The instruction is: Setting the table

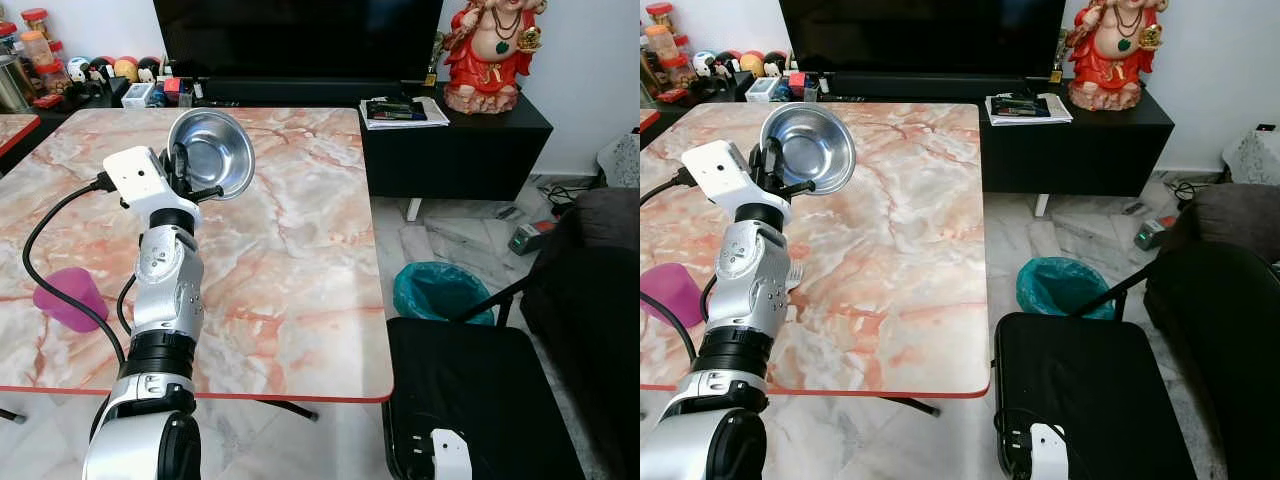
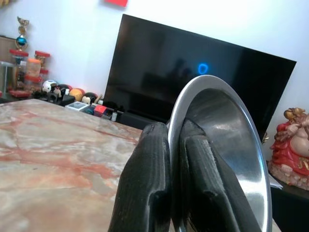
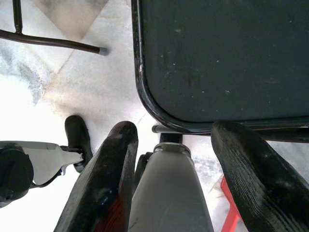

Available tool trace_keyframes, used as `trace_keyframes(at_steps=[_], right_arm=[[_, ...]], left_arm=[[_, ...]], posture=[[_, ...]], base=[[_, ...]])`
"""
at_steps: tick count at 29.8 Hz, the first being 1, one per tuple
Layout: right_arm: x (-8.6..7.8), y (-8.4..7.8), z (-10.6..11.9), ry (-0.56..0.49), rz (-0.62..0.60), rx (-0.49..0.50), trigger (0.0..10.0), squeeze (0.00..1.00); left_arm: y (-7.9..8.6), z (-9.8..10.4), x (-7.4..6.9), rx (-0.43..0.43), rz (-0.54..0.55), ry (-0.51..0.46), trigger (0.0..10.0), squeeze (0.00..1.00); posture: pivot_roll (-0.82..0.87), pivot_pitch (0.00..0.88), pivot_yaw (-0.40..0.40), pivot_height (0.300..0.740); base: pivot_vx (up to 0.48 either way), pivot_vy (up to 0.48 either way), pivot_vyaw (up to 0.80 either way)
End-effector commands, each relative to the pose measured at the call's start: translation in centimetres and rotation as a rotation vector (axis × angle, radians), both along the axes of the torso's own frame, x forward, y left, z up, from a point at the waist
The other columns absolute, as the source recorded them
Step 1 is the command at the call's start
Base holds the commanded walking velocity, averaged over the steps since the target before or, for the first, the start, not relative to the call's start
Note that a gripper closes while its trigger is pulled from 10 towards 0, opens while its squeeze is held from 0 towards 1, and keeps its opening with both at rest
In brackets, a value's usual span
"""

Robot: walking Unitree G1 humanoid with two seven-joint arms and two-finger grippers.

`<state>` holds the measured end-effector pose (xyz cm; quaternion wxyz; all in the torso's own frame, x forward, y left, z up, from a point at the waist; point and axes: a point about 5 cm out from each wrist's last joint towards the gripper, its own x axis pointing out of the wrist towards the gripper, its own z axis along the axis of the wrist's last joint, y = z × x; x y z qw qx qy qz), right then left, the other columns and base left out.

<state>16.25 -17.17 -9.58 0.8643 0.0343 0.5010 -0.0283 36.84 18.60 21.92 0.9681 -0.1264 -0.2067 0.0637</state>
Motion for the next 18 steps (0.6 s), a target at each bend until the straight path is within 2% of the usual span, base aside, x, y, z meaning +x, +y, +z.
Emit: trace_keyframes(at_steps=[1, 14, 18], right_arm=[[0.2, 0.2, 0.1, -0.002, -0.003, 0.010, 10.0, 0.00], [0.3, 0.2, 0.1, -0.004, 0.003, 0.017, 10.0, 0.00], [0.3, 0.2, 0.1, -0.006, 0.006, 0.019, 10.0, 0.00]], left_arm=[[0.2, 0.6, -0.2, 0.019, 0.019, -0.016, 10.0, 0.00], [0.2, 1.6, -0.3, 0.018, 0.026, -0.046, 10.0, 0.00], [0.2, 2.7, -0.4, 0.022, 0.034, -0.079, 10.0, 0.00]], posture=[[-0.01, 0.000, -0.005, 0.740], [-0.01, 0.000, -0.007, 0.740], [0.00, 0.000, -0.009, 0.740]], base=[[0.000, 0.379, 0.00], [0.000, 0.465, 0.00], [0.000, 0.480, 0.00]])
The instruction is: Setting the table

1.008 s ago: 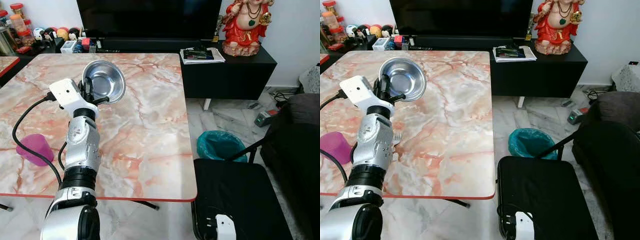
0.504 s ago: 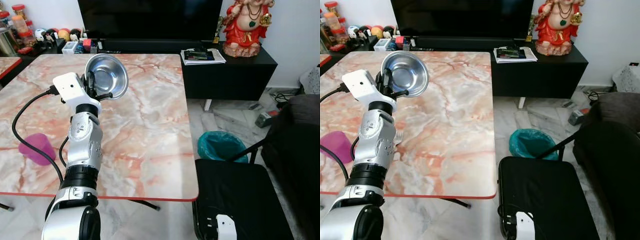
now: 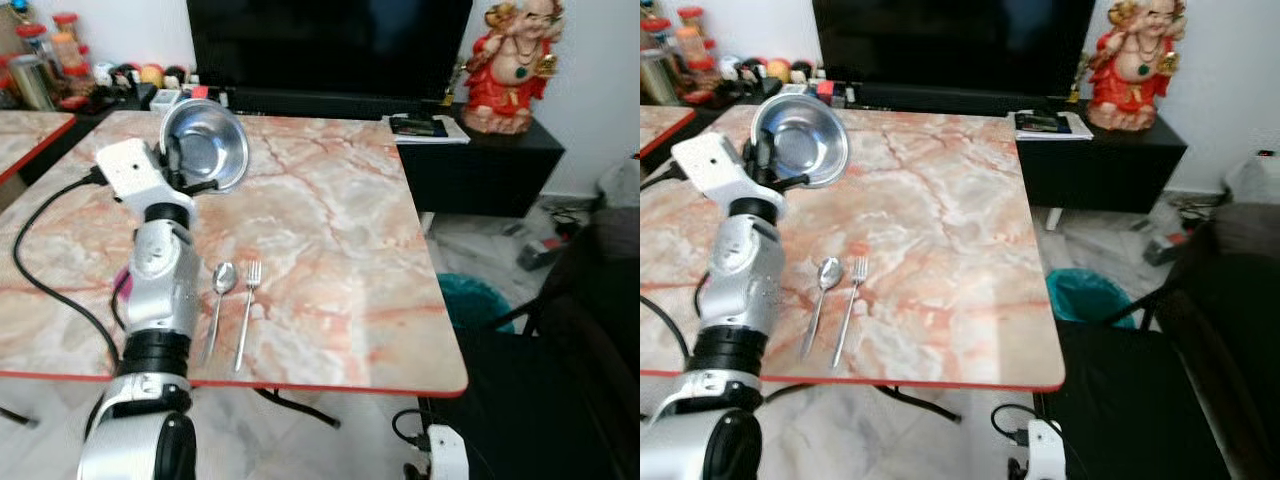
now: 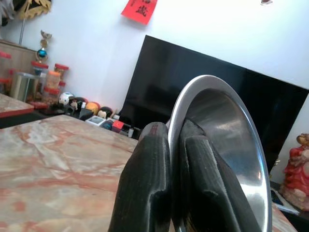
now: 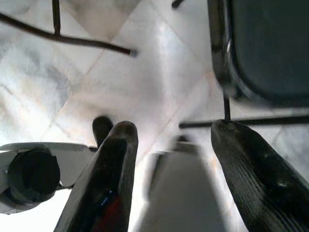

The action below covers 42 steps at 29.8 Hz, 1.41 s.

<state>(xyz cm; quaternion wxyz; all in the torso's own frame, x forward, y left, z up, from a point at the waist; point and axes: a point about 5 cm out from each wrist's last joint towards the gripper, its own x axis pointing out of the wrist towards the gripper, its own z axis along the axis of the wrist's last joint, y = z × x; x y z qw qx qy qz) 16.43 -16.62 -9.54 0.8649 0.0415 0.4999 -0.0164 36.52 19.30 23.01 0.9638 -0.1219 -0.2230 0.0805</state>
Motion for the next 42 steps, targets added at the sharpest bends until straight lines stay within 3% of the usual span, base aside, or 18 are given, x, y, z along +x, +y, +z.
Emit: trace_keyframes(at_steps=[1, 25, 42], right_arm=[[0.1, -0.4, 0.1, -0.003, -0.007, -0.005, 10.0, 0.00], [0.2, -0.3, 0.1, -0.006, 0.000, 0.002, 10.0, 0.00], [0.0, -0.6, 0.0, -0.008, -0.043, -0.012, 10.0, 0.00]], left_arm=[[-0.5, 1.7, -0.1, 0.021, -0.004, -0.052, 10.0, 0.00], [0.1, 3.3, -0.6, 0.027, 0.023, -0.087, 10.0, 0.00], [0.6, 1.8, -1.1, 0.032, 0.038, -0.042, 10.0, 0.00]], posture=[[0.00, 0.000, -0.009, 0.740], [0.01, 0.000, -0.015, 0.740], [0.02, 0.000, -0.013, 0.740]], base=[[0.000, 0.480, 0.00], [0.000, 0.480, 0.00], [0.000, 0.480, 0.00]])
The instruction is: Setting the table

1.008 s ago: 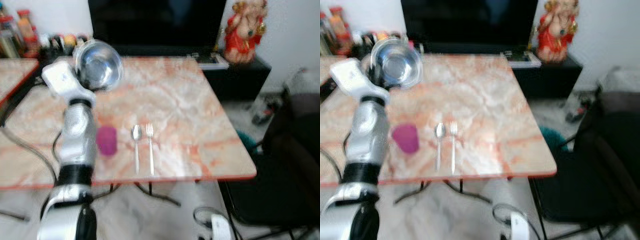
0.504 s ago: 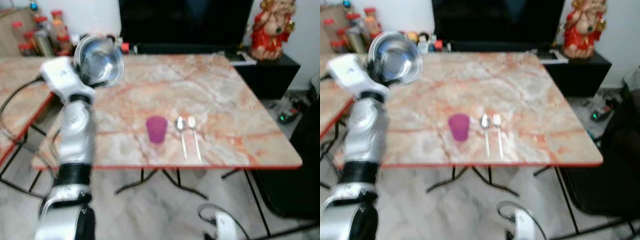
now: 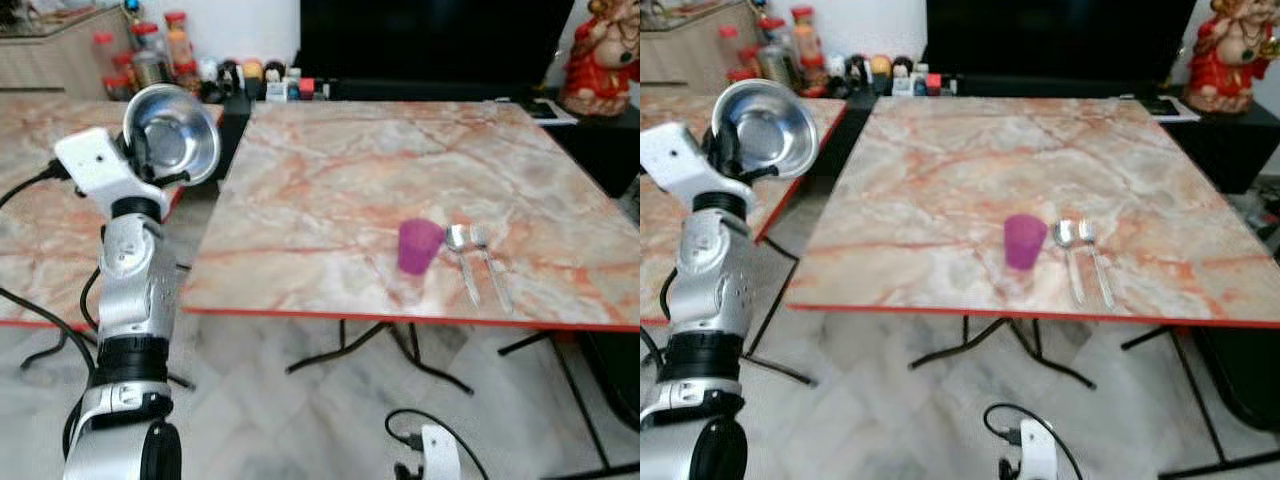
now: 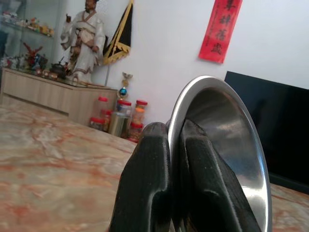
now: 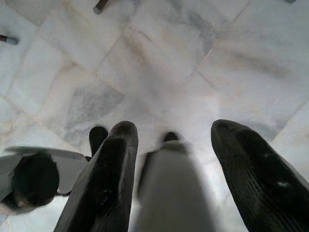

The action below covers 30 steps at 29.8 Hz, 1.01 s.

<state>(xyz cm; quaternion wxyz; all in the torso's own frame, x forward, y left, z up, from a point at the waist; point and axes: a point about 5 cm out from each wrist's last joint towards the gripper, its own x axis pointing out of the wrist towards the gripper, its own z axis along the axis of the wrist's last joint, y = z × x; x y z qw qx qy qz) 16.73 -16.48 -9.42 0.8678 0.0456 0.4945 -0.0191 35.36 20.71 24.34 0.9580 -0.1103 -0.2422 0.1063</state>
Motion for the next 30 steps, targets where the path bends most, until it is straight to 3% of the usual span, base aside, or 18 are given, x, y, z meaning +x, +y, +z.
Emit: trace_keyframes(at_steps=[1, 30], right_arm=[[-0.31, -0.72, -0.08, 0.004, -0.039, -0.016, 10.0, 0.00], [-0.43, -0.66, -0.10, -0.015, -0.094, -0.019, 10.0, 0.00]], left_arm=[[-0.85, 0.39, 0.05, 0.020, -0.023, -0.008, 10.0, 0.00], [-1.49, 0.01, 0.42, 0.028, -0.058, 0.020, 10.0, 0.00]], posture=[[0.02, 0.000, -0.013, 0.740], [0.03, 0.000, 0.003, 0.740]], base=[[0.000, 0.480, 0.00], [0.000, 0.480, 0.00]])
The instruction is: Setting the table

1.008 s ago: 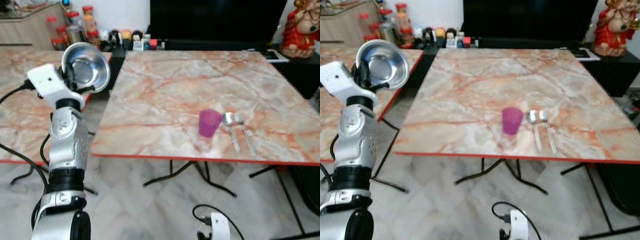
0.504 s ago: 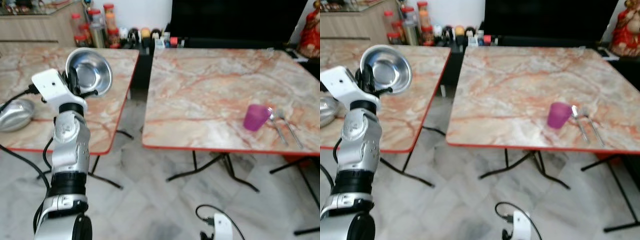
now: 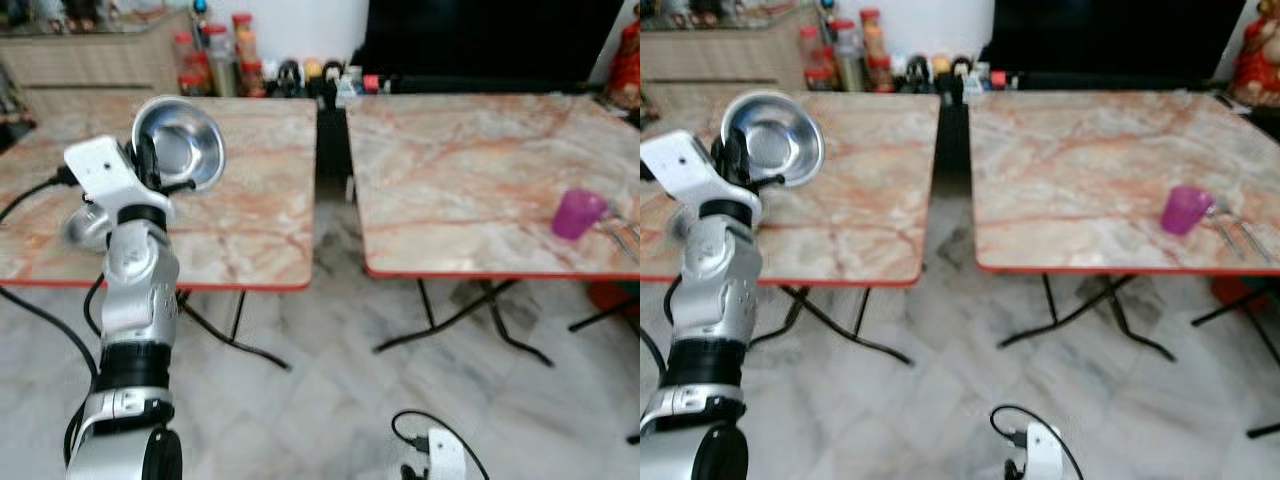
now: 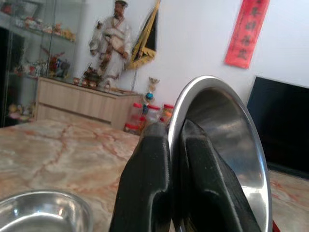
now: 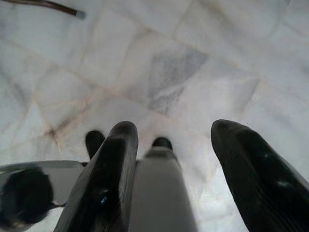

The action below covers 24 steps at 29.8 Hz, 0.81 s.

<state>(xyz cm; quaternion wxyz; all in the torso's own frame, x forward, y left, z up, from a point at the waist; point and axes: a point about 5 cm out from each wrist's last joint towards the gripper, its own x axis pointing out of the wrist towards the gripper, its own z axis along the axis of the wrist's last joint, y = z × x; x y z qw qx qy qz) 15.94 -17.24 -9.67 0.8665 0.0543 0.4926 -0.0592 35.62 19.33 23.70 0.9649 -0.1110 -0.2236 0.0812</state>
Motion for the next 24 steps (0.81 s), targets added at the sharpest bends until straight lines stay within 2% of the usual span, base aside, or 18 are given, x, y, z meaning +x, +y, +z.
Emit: trace_keyframes(at_steps=[1, 20, 24], right_arm=[[0.39, 0.15, 0.16, -0.016, -0.014, 0.005, 10.0, 0.00], [0.62, 0.10, 0.26, -0.024, -0.026, 0.008, 10.0, 0.00], [0.66, 0.08, 0.28, -0.025, -0.024, 0.008, 10.0, 0.00]], left_arm=[[-0.15, 0.74, 0.16, 0.021, -0.007, -0.015, 10.0, 0.00], [0.01, 0.43, 0.07, 0.030, 0.001, 0.004, 10.0, 0.00], [-0.11, 0.23, 0.13, 0.058, 0.000, 0.022, 10.0, 0.00]], posture=[[0.03, 0.000, 0.003, 0.740], [0.04, 0.000, -0.009, 0.740], [0.04, 0.000, -0.011, 0.740]], base=[[0.000, 0.480, 0.00], [0.000, 0.471, 0.00], [0.000, 0.000, 0.00]])
